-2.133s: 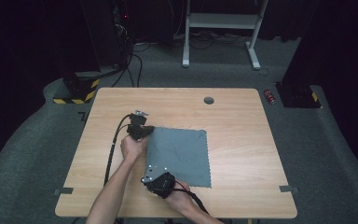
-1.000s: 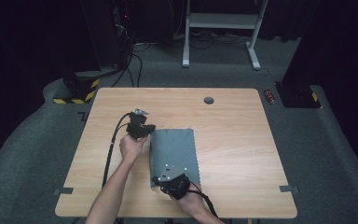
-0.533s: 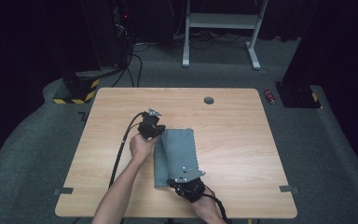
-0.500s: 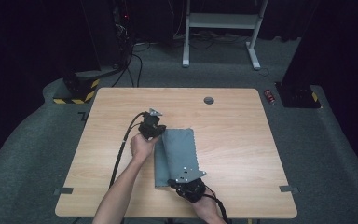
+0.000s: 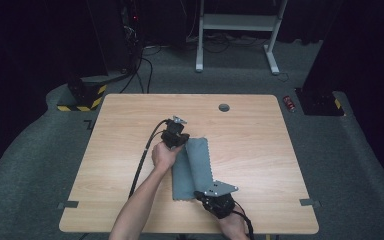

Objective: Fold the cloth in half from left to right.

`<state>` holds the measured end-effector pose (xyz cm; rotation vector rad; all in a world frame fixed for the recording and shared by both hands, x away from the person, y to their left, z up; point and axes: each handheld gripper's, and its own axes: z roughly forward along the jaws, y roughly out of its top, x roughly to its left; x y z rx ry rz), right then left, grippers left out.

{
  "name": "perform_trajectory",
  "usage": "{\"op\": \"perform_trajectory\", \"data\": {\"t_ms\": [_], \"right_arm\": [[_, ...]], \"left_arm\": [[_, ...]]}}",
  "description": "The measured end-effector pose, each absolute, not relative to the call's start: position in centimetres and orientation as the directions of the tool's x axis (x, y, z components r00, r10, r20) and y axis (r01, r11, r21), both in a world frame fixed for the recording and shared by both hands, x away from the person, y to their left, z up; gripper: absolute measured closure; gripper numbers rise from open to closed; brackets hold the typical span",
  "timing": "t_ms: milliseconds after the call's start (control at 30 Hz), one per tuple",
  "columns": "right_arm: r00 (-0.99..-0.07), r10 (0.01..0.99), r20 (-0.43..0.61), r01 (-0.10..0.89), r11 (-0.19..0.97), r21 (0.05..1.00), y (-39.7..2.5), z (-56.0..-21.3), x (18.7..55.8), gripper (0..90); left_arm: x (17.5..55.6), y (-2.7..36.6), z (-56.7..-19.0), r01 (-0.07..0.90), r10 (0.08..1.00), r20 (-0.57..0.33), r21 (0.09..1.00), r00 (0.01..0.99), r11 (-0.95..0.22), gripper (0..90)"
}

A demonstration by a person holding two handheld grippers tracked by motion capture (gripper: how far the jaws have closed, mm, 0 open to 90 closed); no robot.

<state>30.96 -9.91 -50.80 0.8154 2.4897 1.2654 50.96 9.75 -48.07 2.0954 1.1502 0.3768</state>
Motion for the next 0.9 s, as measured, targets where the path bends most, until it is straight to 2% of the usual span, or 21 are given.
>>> {"op": "perform_trajectory", "data": {"t_ms": [433,900], "right_arm": [[-0.778,0.627,0.049,0.412,0.45,0.792,-12.2,-51.5,30.7,90.0],[-0.754,0.653,0.065,0.45,0.442,0.776,-13.2,-52.0,30.9,90.0]], "left_arm": [[51.5,6.5,-48.2,0.587,0.793,-0.032,0.691,0.608,-0.422,89.5],[51.8,4.9,-49.0,0.587,0.787,-0.035,0.688,0.615,-0.428,89.3]]}}
